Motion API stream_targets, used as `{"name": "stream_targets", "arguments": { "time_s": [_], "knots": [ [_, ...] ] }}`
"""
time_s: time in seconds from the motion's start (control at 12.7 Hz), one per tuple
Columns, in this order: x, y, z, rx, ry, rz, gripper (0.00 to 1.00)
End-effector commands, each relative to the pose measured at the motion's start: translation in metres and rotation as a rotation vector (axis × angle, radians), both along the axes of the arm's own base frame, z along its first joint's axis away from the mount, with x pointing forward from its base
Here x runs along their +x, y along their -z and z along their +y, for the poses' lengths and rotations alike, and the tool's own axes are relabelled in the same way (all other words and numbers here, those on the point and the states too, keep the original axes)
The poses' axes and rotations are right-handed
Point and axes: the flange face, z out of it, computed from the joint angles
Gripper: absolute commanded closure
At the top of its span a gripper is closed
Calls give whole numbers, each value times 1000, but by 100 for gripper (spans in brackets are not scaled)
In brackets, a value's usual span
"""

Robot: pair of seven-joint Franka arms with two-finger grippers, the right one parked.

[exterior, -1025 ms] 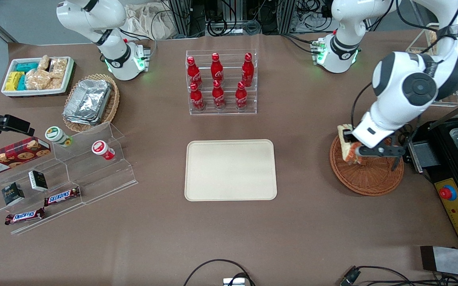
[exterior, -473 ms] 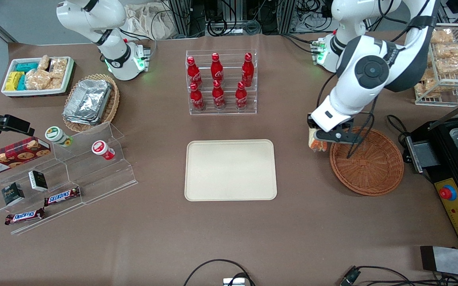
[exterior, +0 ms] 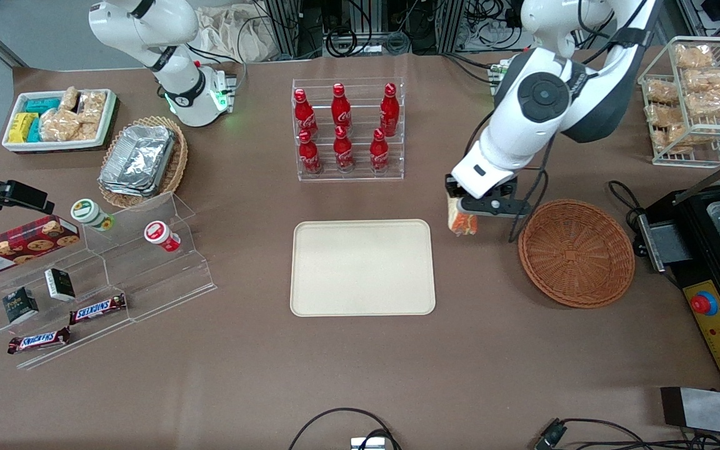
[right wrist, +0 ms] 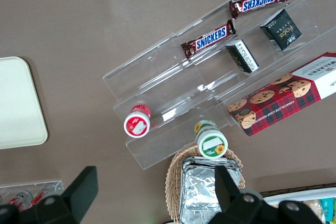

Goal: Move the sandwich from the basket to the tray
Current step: 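Lift the sandwich with the left gripper and carry it over the tray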

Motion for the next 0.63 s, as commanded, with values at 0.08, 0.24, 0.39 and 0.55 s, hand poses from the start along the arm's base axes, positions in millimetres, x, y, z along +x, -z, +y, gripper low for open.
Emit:
{"name": "stream_targets", "arguments": {
  "time_s": [0.08,0.24,0.39,0.55],
  "knots": [
    [17,22,-41,17,-36,7,81],
    [26,44,-65,25,-40,18,81],
    [33,72,-78,69,-54,5,81],
    [40,99,-90,87,-43,11,81]
  ]
}}
